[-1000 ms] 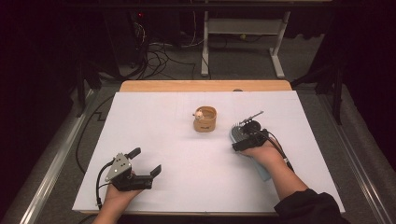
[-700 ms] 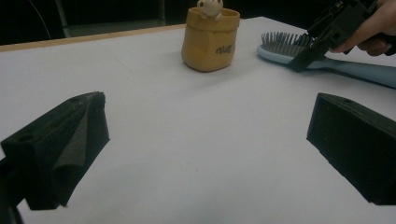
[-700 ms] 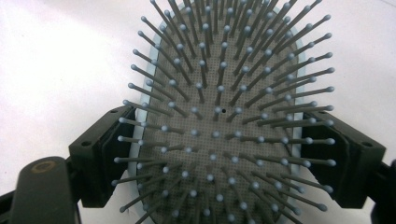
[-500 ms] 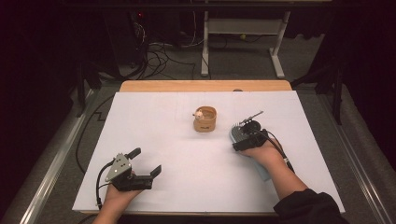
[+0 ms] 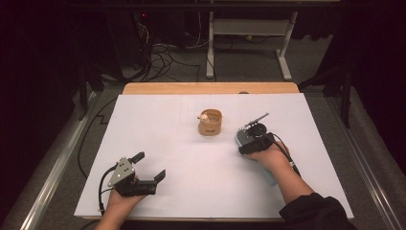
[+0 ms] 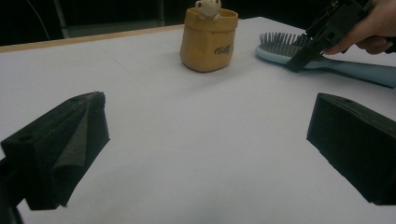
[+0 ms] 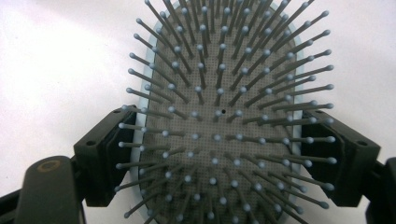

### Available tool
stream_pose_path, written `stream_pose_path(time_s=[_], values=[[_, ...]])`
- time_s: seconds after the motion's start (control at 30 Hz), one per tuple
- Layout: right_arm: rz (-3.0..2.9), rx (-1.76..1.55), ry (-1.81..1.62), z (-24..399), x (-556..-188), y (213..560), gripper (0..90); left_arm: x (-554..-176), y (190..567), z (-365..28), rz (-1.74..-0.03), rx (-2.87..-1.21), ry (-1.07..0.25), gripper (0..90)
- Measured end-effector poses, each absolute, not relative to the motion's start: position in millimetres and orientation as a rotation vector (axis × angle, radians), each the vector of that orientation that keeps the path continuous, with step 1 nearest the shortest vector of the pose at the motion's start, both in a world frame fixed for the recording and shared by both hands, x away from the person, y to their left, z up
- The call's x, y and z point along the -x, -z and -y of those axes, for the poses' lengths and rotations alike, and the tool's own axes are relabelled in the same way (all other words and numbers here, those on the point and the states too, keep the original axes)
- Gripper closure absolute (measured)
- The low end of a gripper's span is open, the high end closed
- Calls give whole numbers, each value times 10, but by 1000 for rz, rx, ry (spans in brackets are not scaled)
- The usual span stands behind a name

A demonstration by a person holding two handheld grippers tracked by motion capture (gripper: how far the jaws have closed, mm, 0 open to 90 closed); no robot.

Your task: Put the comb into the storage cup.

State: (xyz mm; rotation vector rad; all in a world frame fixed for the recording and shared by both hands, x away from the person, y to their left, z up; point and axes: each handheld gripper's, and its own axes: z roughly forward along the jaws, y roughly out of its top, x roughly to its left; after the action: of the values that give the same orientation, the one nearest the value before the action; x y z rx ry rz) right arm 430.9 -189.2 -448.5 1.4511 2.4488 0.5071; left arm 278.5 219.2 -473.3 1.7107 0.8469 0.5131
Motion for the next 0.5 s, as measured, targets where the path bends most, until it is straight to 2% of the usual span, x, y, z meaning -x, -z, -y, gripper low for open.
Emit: stream_pose_path(time_s=[0.5], values=[[-2454, -1436, -497, 1890, -4300, 4464, 202, -2787, 4733, -2196, -848, -1710, -511, 1]])
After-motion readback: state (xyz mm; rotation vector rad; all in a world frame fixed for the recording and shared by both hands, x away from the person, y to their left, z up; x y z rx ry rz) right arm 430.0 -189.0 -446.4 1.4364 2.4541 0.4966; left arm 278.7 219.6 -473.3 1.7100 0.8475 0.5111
